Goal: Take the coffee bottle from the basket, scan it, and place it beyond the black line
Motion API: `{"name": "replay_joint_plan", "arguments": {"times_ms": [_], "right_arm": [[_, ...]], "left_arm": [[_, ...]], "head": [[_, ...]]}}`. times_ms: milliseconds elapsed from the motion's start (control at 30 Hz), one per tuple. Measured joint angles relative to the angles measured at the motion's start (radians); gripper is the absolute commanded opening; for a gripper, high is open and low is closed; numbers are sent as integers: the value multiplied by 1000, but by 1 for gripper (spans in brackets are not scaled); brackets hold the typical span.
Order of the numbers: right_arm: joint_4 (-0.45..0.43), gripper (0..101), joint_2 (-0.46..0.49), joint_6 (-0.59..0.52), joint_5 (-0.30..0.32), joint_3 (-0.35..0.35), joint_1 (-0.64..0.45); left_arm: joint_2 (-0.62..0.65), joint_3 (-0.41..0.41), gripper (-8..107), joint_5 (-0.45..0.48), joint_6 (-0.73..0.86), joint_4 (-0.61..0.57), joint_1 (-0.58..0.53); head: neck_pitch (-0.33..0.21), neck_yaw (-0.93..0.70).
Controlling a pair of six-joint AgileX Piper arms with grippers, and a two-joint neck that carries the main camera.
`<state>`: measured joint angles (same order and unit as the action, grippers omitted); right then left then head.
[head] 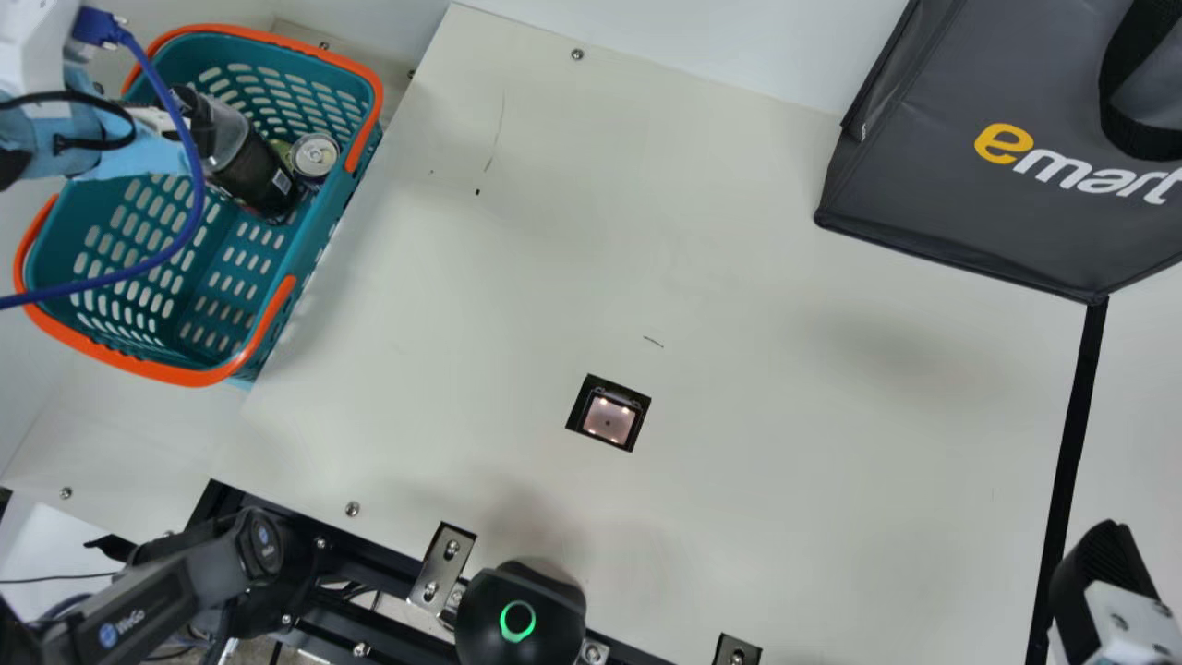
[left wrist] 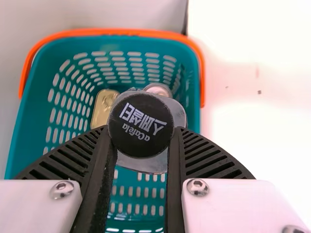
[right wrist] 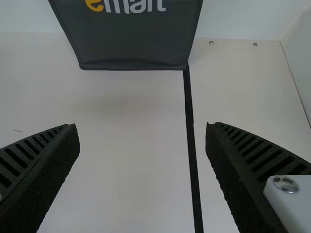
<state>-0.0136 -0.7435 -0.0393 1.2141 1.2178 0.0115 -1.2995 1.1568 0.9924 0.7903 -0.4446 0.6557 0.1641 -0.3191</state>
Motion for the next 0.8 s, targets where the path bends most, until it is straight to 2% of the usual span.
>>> {"name": "replay_joint_plan", "arguments": {"times_ms": [367, 800], "right_arm": [[0, 91, 0, 0, 0, 0, 0], [0, 91, 0, 0, 0, 0, 0]], "left_arm": [[43, 67, 10, 67, -37, -3, -74], [95, 73, 10, 100, -73, -4, -182]], "head": [[0, 0], [0, 0]]}}
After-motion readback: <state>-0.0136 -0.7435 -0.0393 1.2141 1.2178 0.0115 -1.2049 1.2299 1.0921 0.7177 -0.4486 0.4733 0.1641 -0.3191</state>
